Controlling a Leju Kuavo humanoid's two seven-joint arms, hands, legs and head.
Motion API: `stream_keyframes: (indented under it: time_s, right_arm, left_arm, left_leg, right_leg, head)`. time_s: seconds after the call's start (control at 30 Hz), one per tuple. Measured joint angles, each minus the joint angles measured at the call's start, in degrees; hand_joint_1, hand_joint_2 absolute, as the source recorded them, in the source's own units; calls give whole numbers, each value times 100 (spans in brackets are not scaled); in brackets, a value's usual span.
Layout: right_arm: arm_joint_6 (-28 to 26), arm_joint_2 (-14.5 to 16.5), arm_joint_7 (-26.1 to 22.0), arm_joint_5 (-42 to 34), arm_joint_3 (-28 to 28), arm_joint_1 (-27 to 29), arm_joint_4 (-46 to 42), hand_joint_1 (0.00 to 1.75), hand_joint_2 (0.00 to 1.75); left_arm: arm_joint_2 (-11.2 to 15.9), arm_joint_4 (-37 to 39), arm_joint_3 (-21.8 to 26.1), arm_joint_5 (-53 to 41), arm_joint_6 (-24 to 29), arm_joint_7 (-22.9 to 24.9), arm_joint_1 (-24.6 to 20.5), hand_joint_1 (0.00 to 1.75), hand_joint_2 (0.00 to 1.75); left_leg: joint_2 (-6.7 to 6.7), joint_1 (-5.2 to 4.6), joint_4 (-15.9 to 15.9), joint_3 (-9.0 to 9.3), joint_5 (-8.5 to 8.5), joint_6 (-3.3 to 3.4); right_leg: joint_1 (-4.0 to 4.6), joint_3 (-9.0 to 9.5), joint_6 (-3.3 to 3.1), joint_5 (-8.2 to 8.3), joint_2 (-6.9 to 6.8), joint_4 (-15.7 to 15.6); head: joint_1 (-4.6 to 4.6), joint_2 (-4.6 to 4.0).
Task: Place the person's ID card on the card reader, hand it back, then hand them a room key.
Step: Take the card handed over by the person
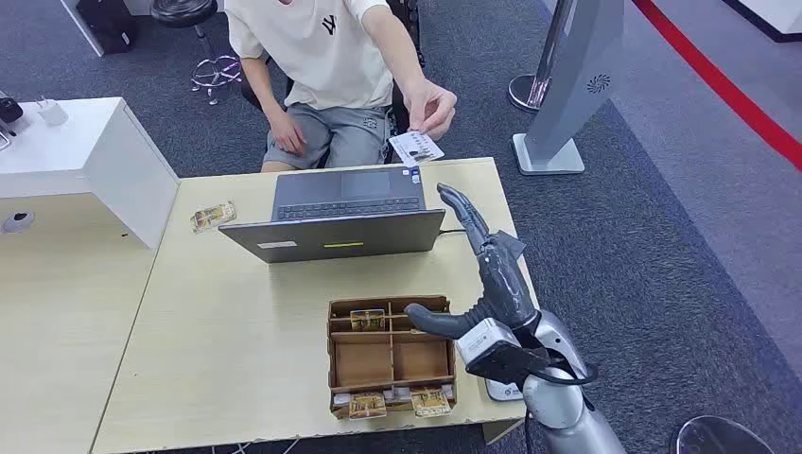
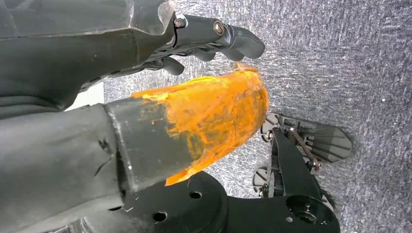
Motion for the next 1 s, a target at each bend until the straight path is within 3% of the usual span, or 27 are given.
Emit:
stream_keyframes:
  time_s: [0.37,0.57,0.8,0.83,0.93,0.97,1.0]
  right_arm:
    - [-1815,46,943,2655,144,-550,316,0,175]
    - [-2069,93,1334,3662,145,-1012,822,0,175]
    - [-2081,144,1565,4173,147,-1417,1406,0,175]
    - [-2082,146,1591,4229,147,-1456,1473,27,175]
    - [-2090,149,1650,4351,154,-1543,1649,158,175]
    - [-2092,150,1660,4367,158,-1558,1692,175,175]
    - [-2093,151,1666,4372,162,-1567,1727,175,175]
  left_arm:
    - [0,2,-318,-46,-22,96,-31,0,0]
    - [-3,2,-497,-108,-89,135,-71,0,0]
    - [-29,2,-609,-125,-114,155,-130,0,0]
    - [-30,2,-623,-125,-119,156,-134,0,0]
    - [-31,2,-652,-125,-127,156,-148,0,0]
    - [-31,2,-659,-125,-128,156,-153,0,0]
    - [-31,2,-664,-125,-129,156,-157,0,0]
  left_leg:
    - [0,0,0,0,0,0]
    - [-1,0,0,0,3,2]
    - [-2,0,1,0,3,2]
    - [-2,0,1,0,3,2]
    - [-3,0,1,-1,3,2]
    - [-3,0,1,-1,3,2]
    - [-4,0,1,-1,3,2]
  right_leg:
    - [0,0,-2,1,0,0]
    - [0,0,-2,2,-1,1]
    - [0,0,-2,3,-1,2]
    - [0,0,-2,3,-1,2]
    - [0,0,-2,3,-1,2]
    - [0,0,-2,3,-2,2]
    - [0,0,-2,2,-2,2]
  head:
    - [0,0]
    - [0,0]
    - [0,0]
    - [0,0]
    - [0,0]
    - [0,0]
    - [0,0]
